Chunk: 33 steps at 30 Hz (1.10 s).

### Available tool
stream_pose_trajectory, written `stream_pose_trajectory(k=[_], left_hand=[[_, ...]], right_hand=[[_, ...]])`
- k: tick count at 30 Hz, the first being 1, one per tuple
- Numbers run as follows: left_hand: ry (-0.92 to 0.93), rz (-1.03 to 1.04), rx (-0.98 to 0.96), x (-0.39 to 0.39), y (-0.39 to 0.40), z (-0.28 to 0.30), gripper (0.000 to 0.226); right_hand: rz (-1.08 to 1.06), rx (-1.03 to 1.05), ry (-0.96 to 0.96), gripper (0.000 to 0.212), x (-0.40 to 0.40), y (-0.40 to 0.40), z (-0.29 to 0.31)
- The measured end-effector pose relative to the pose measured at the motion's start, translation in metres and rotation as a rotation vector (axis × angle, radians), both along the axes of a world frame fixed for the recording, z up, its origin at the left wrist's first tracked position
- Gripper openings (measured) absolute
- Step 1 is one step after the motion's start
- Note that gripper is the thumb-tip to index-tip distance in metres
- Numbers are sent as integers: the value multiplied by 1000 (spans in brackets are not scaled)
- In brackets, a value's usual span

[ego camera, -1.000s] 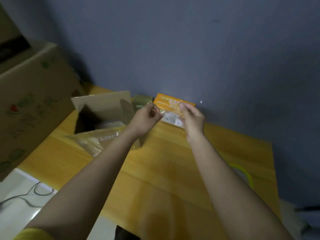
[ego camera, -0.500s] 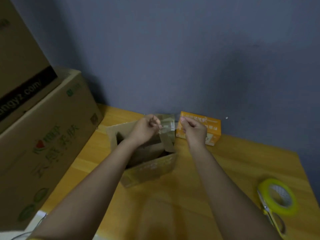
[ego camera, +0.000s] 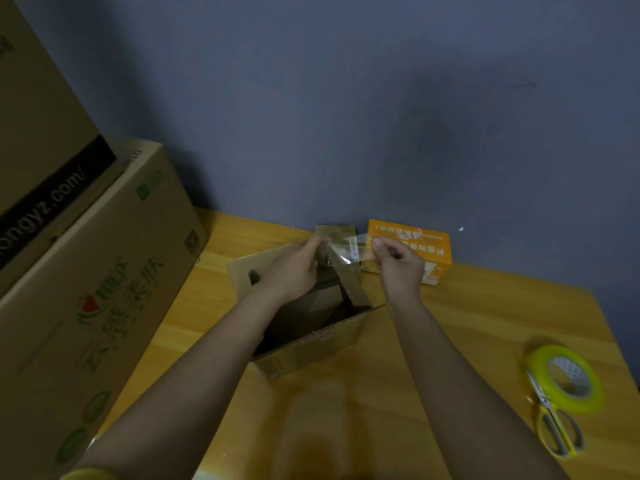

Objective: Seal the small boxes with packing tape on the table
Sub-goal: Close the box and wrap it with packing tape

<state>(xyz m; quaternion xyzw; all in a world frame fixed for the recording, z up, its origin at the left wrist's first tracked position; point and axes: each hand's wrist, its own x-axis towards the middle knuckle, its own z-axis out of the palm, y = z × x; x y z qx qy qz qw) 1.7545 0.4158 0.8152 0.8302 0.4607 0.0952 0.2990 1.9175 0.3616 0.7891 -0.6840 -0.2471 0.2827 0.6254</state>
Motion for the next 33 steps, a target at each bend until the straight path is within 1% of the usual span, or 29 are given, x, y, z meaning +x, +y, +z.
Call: stream_pose_trajectory(k=[2, 5, 7, 10, 12, 13, 15, 18, 20, 21, 24, 26, 29, 33], left_hand=[[-93, 32, -98, 1, -1, 0, 51], [-261, 245, -285, 3, 3, 3, 53], [-246, 313, -290, 1, 8, 4, 50], [-147, 285, -319, 6, 7, 1, 36], [-151, 314, -415, 16, 7, -5, 20], [-184, 340, -492, 19, 5, -8, 18], [-254, 390, -640, 25, 3, -16, 23], [-376, 454, -802, 31, -1, -24, 40], [-471, 500, -905, 33, -2, -25, 41], [-491, 508, -939, 33, -1, -26, 41], [-500, 483, -959, 32, 1, -29, 41], [-531, 472, -971, 29, 3, -30, 48], [-572, 461, -1014, 23, 7, -33, 64], [-566, 479, -1016, 21, 8, -34, 69]], right_hand=[[45, 6, 9, 14, 4, 2, 5], [24, 35, -18, 13, 13, 3, 10], [43, 45, -43, 7, 20, 2, 12], [119, 53, -60, 6, 24, 2, 13], [165, 69, -26, 8, 25, 3, 14], [186, 76, -12, 8, 25, 3, 15], [224, 102, 55, 7, 28, 3, 19], [291, 121, 309, 5, 34, 5, 21], [334, 68, 469, 4, 37, 7, 17], [359, 27, 520, 6, 39, 7, 12], [436, -106, 583, 7, 44, 7, -7], [475, -163, 619, 9, 47, 6, -18], [535, -228, 619, 13, 49, 6, -29], [561, -252, 613, 16, 47, 7, -36]])
